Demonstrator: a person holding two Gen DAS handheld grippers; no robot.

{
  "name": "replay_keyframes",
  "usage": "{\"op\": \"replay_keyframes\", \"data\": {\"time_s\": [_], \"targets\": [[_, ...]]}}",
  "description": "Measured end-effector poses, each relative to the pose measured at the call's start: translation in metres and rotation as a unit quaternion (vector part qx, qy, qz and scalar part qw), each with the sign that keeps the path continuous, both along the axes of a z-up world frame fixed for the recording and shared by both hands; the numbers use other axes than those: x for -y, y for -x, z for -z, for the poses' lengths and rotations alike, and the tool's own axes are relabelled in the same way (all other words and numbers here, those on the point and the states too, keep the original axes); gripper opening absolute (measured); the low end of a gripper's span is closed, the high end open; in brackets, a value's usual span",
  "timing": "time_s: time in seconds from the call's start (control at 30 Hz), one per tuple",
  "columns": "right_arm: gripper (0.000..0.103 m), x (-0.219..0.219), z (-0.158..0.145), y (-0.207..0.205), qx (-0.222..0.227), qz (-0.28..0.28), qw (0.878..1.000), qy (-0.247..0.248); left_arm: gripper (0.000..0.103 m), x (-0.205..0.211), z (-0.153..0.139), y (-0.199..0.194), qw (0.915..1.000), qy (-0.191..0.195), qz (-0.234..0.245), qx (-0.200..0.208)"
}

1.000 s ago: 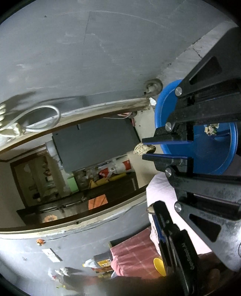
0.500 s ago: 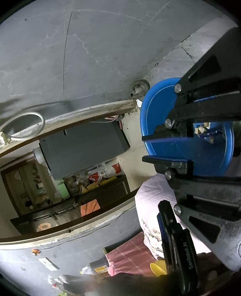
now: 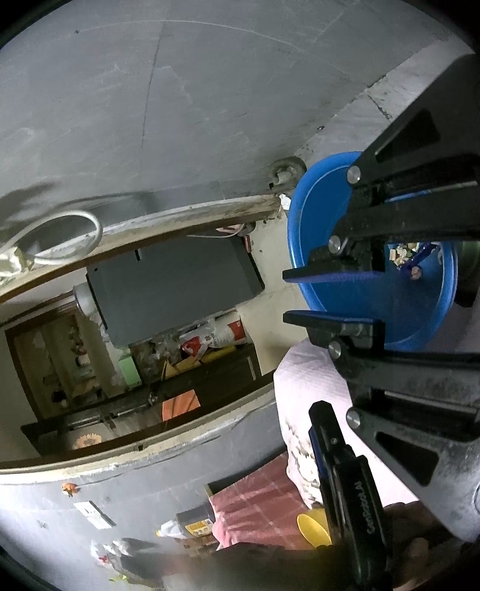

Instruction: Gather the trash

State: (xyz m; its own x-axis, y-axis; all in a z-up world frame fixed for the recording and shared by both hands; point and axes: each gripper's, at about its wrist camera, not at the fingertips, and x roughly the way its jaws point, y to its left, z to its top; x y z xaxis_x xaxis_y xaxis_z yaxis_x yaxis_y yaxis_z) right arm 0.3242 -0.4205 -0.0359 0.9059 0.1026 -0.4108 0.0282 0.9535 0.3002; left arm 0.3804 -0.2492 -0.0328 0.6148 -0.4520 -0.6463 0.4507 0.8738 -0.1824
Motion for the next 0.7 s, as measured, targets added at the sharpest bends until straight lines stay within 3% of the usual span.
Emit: {"op": "replay_keyframes", "data": {"time_s": [0.3, 0.43, 0.57, 0.7], "targets": [[0.031, -0.025, -0.028, 0.021, 0.020, -0.021, 1.000, 0.013, 0.037, -0.033, -0.031, 0.026, 0.9991, 0.017, -0.031, 0.024], [0.035, -0.036, -0.037, 0.029, 0.029, -0.030, 0.999, 0.012, 0.044, -0.054, -0.042, 0.041, 0.9975, 0.026, -0.056, 0.035], [0.037, -0.048, -0.047, 0.040, 0.036, -0.039, 0.999, 0.012, 0.045, -0.078, -0.055, 0.061, 0.9951, 0.032, -0.081, 0.047], [0.052, -0.062, -0.055, 0.055, 0.045, -0.050, 0.998, 0.010, 0.055, -0.100, -0.063, 0.084, 0.9908, 0.043, -0.112, 0.064]]}}
